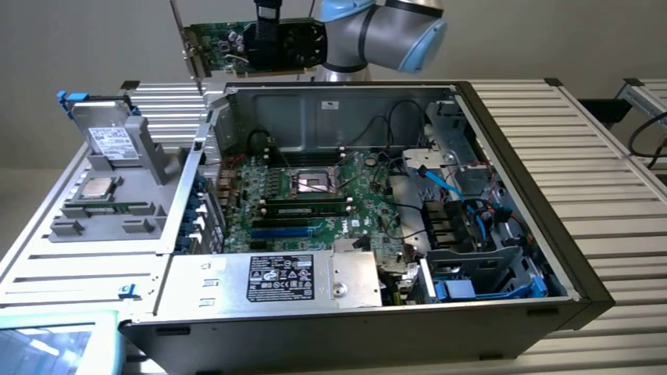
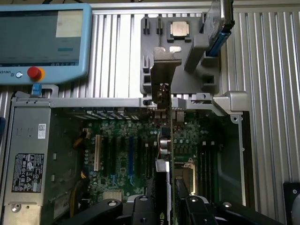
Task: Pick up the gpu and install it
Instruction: 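Pick up the gpu and move the gpu toward the slot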
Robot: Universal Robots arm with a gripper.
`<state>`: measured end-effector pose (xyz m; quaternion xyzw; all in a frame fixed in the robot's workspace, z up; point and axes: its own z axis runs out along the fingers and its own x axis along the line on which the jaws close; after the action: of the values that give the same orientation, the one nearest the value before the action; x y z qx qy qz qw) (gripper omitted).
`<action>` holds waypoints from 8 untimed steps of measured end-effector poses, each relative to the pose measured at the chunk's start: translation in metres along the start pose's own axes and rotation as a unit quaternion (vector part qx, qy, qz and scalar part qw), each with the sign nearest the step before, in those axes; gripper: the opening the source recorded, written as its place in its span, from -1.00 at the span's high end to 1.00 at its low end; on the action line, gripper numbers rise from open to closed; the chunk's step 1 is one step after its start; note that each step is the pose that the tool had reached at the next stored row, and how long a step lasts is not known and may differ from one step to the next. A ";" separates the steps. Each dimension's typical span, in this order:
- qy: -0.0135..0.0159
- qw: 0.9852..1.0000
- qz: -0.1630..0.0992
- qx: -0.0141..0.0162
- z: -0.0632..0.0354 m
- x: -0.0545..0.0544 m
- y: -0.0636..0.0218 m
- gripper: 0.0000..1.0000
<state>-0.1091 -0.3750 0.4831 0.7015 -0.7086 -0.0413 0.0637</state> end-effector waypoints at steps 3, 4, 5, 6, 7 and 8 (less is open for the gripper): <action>0.000 1.000 0.000 0.000 -0.0005 0.000 -0.0031 0.44; 0.000 1.000 0.000 -0.001 -0.0005 0.000 -0.0031 0.44; 0.000 1.000 0.000 -0.001 -0.0005 0.000 -0.0032 0.44; 0.000 1.000 0.000 -0.001 -0.0005 0.000 -0.0032 0.44; 0.000 1.000 0.000 -0.001 -0.0005 0.000 -0.0032 0.44; 0.000 1.000 0.000 -0.001 -0.0005 0.000 -0.0032 0.44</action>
<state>-0.1059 -0.3750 0.4831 0.7015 -0.7085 -0.0415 0.0642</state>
